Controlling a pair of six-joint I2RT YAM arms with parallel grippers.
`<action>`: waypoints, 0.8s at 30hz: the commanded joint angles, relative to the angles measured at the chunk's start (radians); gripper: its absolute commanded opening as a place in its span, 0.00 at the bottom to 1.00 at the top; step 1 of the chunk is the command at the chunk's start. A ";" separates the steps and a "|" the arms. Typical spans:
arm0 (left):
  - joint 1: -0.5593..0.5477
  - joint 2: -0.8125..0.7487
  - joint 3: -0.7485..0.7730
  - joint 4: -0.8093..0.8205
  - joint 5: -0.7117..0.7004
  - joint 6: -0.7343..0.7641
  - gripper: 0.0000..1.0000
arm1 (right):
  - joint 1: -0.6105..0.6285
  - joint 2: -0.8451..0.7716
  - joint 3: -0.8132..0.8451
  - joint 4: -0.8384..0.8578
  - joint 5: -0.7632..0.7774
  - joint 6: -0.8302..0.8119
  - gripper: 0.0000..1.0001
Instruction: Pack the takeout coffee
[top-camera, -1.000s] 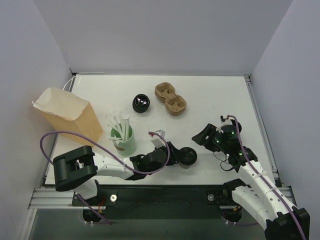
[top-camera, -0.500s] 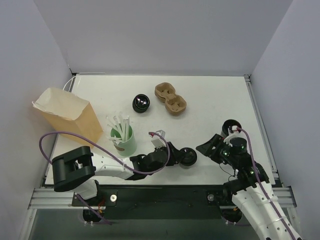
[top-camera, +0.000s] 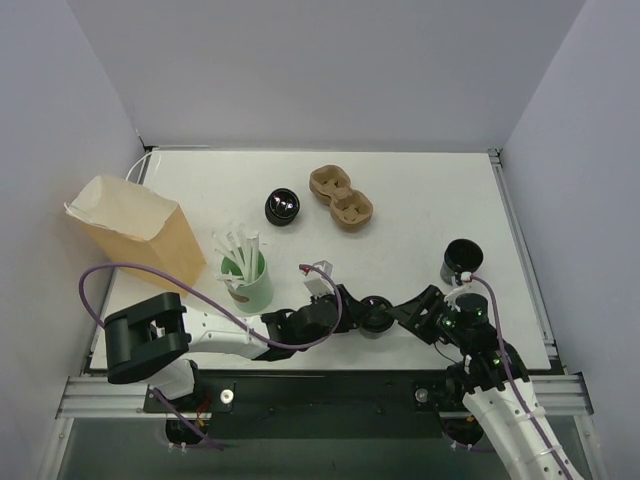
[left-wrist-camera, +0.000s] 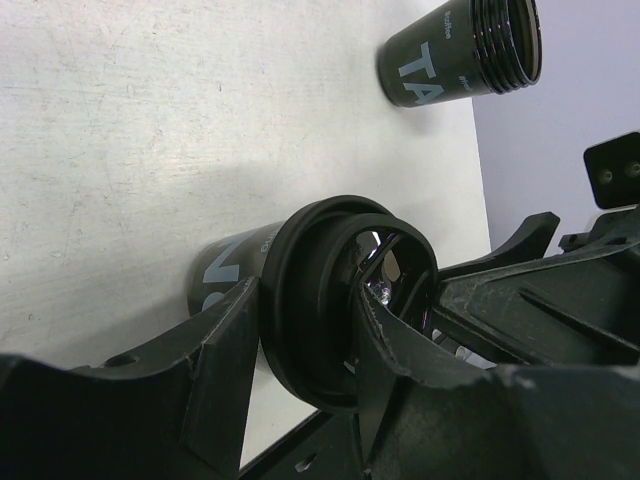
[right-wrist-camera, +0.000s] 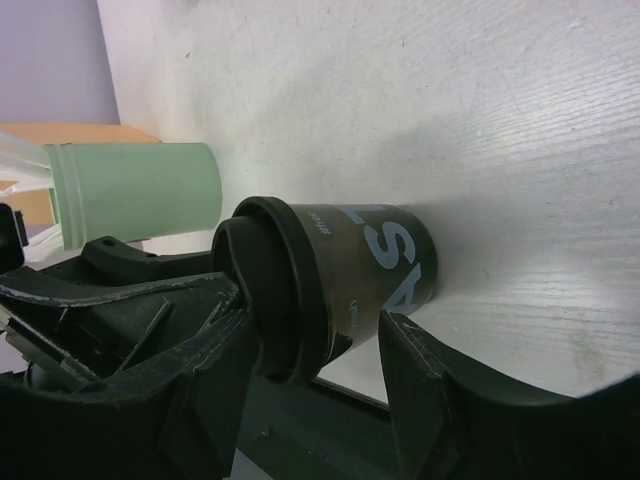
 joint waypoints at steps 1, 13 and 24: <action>-0.020 0.062 -0.045 -0.347 0.033 0.046 0.29 | 0.009 -0.057 -0.040 0.061 -0.050 0.078 0.52; -0.022 0.053 -0.032 -0.382 0.007 0.037 0.28 | 0.023 -0.021 -0.032 0.080 -0.064 0.069 0.50; -0.022 0.018 -0.026 -0.430 -0.030 0.035 0.28 | 0.091 0.038 -0.023 0.074 -0.041 0.038 0.41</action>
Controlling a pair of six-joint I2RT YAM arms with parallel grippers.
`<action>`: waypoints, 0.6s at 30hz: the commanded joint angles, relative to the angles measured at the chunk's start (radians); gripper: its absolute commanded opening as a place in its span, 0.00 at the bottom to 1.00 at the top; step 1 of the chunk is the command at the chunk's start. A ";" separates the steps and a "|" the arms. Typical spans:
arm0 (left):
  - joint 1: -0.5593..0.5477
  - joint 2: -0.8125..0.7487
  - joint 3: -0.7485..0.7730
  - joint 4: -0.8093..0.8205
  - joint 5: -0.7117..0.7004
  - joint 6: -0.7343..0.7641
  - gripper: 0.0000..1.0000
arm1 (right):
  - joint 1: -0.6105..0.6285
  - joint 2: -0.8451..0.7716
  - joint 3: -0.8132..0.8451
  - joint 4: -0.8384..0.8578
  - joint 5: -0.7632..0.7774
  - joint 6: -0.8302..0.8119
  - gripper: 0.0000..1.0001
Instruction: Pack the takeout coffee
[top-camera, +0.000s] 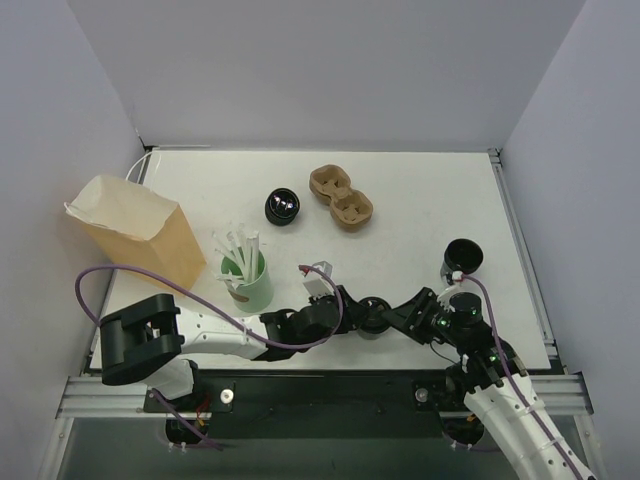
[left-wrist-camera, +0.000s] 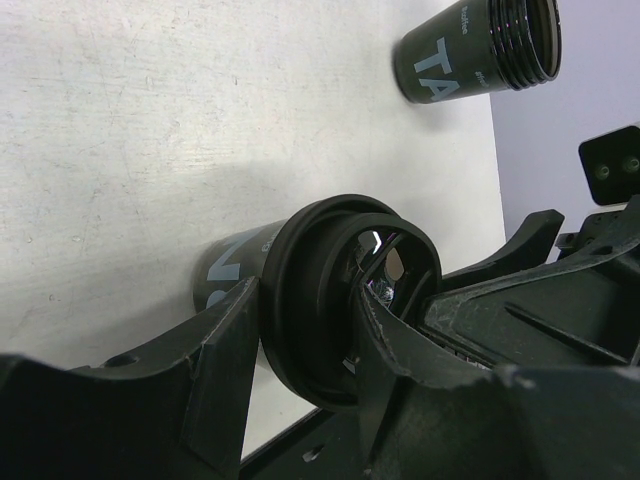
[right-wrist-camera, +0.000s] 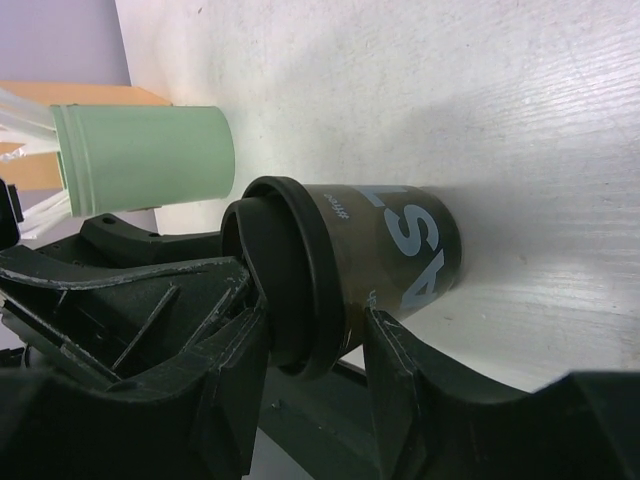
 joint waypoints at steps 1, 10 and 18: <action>-0.007 0.042 -0.049 -0.338 -0.002 0.043 0.28 | 0.043 0.027 0.013 0.001 0.011 -0.010 0.41; -0.014 0.053 -0.049 -0.336 -0.002 0.035 0.28 | 0.077 0.037 -0.019 0.042 0.050 -0.007 0.36; -0.018 0.053 -0.077 -0.338 -0.005 0.009 0.28 | 0.077 0.052 -0.114 0.094 0.088 -0.033 0.29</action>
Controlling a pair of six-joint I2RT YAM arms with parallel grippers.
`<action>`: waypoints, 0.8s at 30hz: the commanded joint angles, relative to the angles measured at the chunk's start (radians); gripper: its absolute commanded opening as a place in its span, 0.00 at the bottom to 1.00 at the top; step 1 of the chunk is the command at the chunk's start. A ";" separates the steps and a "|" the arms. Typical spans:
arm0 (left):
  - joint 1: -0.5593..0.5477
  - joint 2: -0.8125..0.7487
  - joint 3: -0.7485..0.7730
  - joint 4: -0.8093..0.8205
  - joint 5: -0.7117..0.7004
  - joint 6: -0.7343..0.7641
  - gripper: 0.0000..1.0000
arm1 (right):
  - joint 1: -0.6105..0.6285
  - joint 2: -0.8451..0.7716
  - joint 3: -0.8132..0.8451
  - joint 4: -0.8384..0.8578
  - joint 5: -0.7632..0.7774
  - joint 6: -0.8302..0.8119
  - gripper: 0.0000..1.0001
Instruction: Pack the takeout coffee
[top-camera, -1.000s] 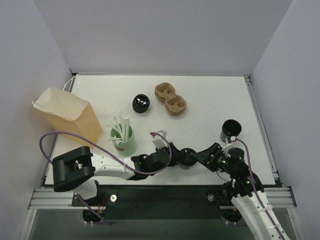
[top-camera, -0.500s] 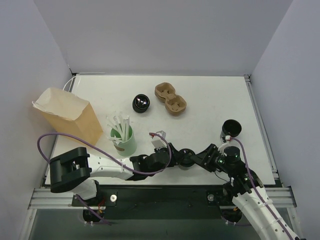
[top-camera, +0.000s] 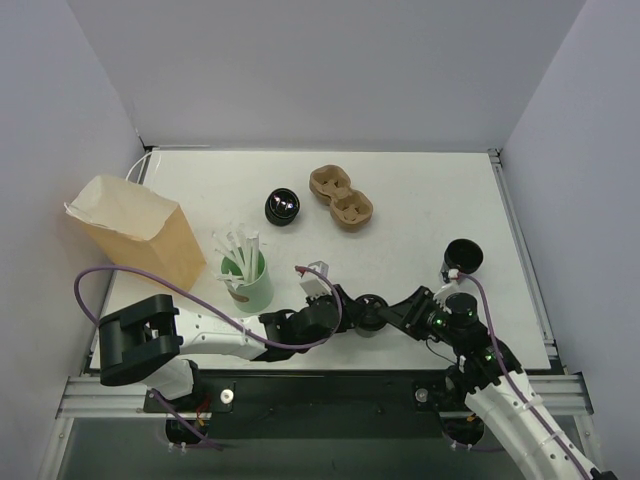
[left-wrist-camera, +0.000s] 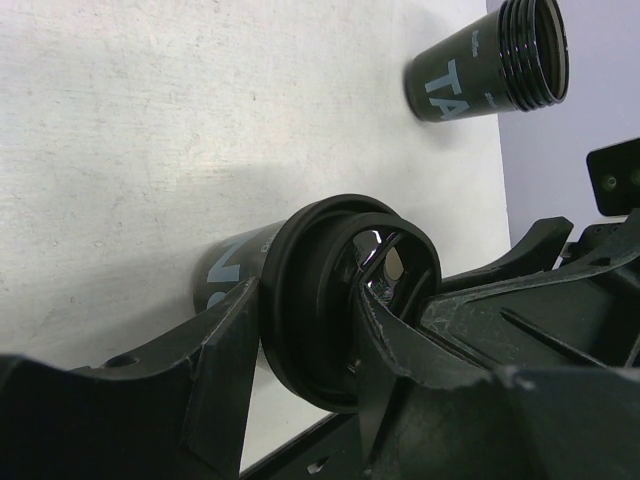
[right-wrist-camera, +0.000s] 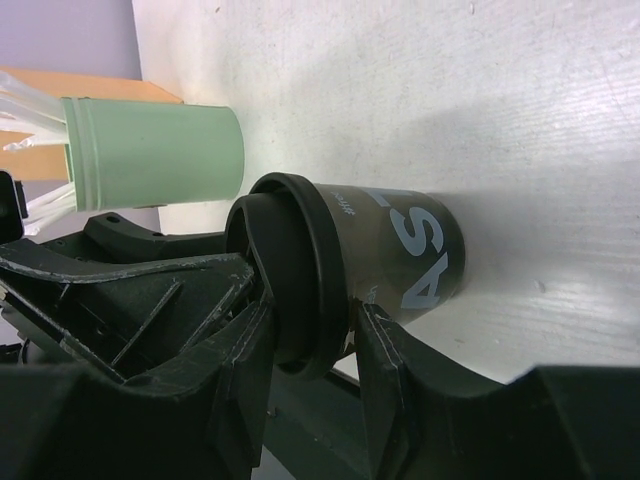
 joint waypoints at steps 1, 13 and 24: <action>-0.012 0.059 -0.085 -0.314 0.032 0.023 0.28 | 0.013 0.037 -0.094 0.006 0.041 -0.043 0.28; -0.015 0.074 -0.139 -0.279 0.045 -0.033 0.28 | 0.007 0.149 -0.261 0.168 0.101 -0.083 0.13; -0.017 0.085 -0.113 -0.325 0.038 -0.042 0.28 | 0.001 0.205 -0.135 0.142 0.091 -0.087 0.24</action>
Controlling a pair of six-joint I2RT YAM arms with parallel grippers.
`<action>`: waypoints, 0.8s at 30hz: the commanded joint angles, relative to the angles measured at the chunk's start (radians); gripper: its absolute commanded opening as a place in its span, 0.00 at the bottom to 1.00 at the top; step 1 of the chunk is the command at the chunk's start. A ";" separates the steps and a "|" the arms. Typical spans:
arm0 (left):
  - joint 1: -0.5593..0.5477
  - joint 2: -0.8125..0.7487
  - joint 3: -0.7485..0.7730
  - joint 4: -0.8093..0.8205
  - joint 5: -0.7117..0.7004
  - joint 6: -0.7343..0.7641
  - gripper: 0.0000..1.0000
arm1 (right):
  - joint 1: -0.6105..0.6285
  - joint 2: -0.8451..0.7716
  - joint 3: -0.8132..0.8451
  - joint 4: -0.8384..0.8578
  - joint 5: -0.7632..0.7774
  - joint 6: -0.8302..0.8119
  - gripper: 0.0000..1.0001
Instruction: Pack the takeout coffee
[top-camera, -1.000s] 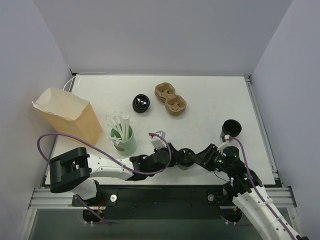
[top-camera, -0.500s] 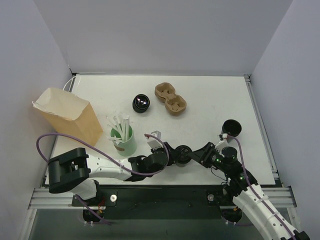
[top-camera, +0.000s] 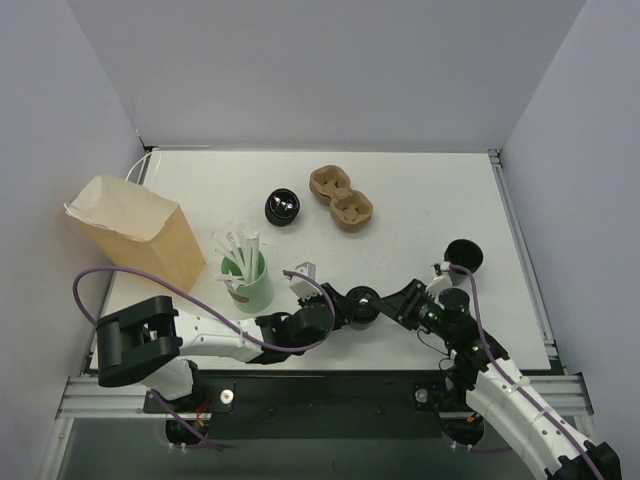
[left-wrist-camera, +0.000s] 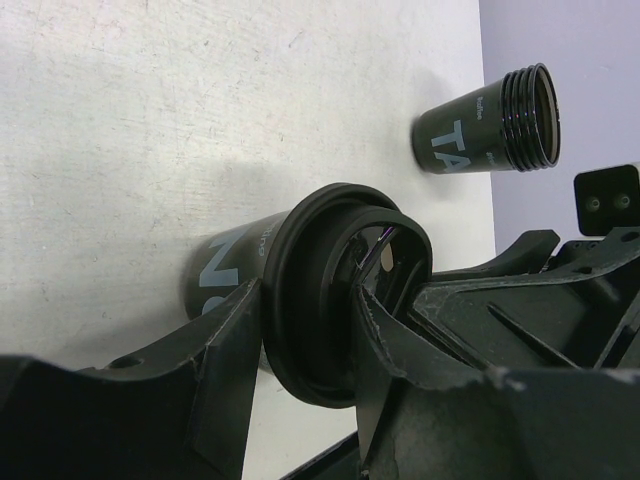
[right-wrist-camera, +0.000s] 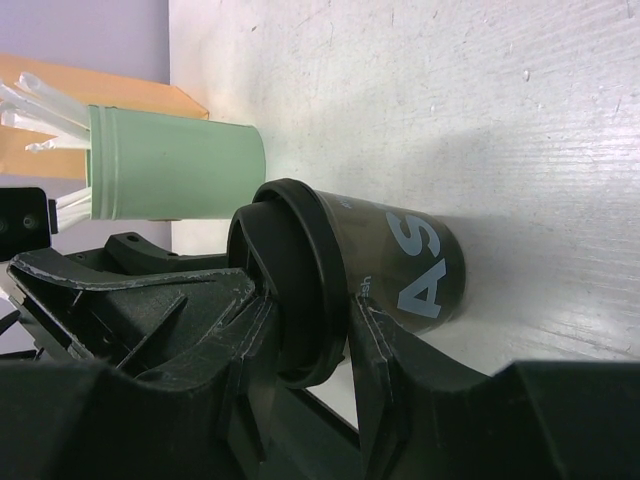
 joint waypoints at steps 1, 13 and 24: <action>-0.020 0.092 -0.050 -0.390 0.132 0.040 0.27 | -0.006 0.023 -0.024 -0.236 0.076 -0.069 0.30; -0.019 0.071 -0.023 -0.466 0.115 0.069 0.28 | -0.124 0.142 0.259 -0.349 -0.068 -0.252 0.45; -0.019 0.081 0.003 -0.479 0.117 0.102 0.28 | -0.229 0.228 0.358 -0.356 -0.175 -0.348 0.37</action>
